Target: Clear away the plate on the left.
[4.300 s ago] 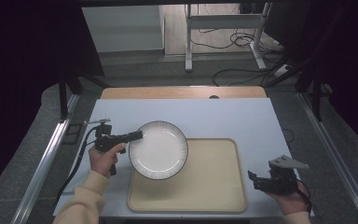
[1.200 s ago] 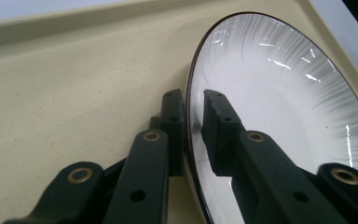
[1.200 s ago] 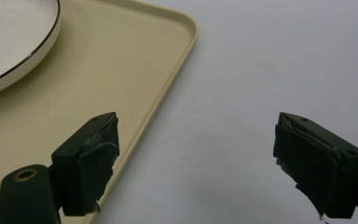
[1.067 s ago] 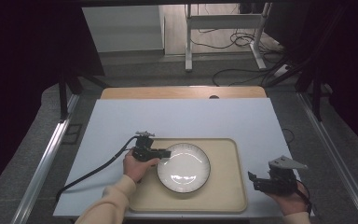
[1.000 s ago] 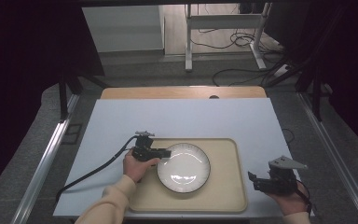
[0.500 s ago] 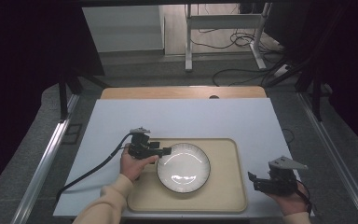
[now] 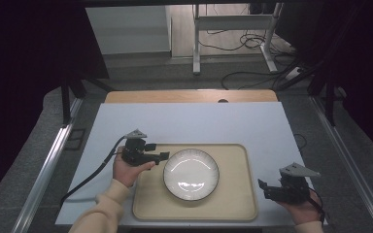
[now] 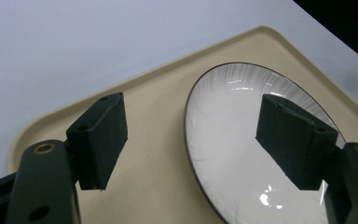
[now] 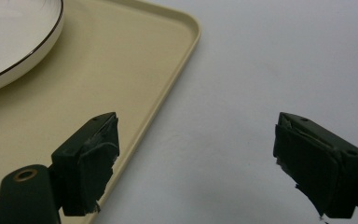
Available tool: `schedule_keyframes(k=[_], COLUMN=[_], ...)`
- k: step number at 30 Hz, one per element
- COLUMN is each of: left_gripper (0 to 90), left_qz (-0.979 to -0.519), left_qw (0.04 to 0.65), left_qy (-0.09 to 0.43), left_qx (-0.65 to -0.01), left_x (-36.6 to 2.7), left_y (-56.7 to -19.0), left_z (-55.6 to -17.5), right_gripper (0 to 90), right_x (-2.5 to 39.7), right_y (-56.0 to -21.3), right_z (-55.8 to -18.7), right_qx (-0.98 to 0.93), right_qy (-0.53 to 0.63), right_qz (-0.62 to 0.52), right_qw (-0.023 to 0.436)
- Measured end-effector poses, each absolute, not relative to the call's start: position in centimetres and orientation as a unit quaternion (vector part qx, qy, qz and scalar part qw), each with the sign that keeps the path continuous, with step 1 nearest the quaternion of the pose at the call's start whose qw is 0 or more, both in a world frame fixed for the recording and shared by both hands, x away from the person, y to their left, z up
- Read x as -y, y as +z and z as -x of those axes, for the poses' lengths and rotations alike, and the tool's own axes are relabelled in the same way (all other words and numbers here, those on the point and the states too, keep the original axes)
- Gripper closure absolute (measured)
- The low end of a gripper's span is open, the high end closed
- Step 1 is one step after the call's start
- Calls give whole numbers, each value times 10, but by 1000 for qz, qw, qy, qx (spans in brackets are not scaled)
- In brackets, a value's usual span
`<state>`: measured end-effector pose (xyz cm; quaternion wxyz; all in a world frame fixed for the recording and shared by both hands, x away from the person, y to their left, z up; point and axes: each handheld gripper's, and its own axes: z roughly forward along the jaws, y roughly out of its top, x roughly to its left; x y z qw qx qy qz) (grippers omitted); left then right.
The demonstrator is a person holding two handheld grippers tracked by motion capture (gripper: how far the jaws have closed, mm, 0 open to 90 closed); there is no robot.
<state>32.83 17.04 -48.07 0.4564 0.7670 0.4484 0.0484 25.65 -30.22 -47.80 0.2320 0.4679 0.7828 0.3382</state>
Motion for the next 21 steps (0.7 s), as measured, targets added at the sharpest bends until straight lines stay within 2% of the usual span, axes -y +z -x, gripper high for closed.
schedule_keyframes(k=[21], left_gripper=[241], left_qz=[-753], left_qw=[446], left_qy=[89], left_qx=[-476], left_x=[-243], left_y=[-475], left_z=[-281], right_gripper=[148], right_x=[303], right_y=[-478], right_z=[-255], right_qx=[-786], right_qy=[341], right_qz=[-458], right_qw=[238])
